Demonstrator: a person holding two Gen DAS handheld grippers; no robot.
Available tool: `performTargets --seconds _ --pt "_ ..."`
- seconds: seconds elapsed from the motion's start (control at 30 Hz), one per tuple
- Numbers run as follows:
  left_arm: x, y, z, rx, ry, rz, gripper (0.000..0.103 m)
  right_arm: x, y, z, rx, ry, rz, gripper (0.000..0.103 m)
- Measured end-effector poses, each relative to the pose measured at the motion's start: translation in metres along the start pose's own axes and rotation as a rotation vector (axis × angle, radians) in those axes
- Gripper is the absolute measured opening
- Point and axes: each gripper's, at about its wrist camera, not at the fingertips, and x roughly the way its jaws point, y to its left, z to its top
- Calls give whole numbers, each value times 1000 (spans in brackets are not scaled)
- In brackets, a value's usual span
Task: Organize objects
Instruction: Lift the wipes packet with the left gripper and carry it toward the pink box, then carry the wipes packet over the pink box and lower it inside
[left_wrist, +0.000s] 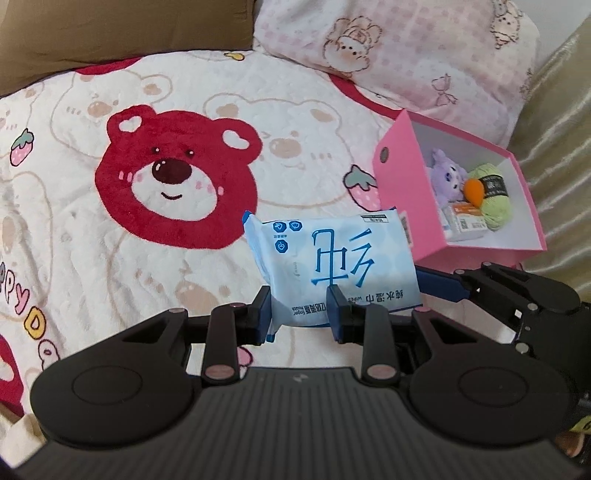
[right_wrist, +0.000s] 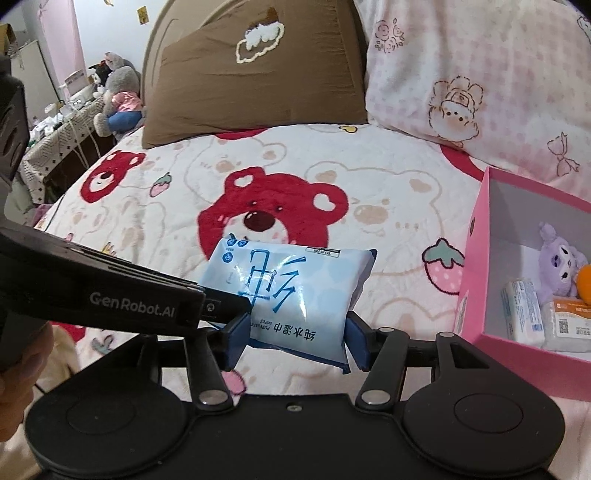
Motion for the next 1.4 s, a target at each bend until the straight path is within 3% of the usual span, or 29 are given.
performTargets --seconds 0.5,0.77,1.13,1.4 --pt "-44 -42 -14 38 -44 -64 29 -65 -10 -6 -4 -19 4 64" --pt "-48 -73 -12 91 -25 -111 29 -93 -33 -13 39 -25 16 67" --pt "-39 -115 3 143 -28 -148 29 -117 -69 -16 73 -63 1 68" --pt "-8 -149 20 191 4 -188 30 -120 -109 -17 106 -81 -26 69"
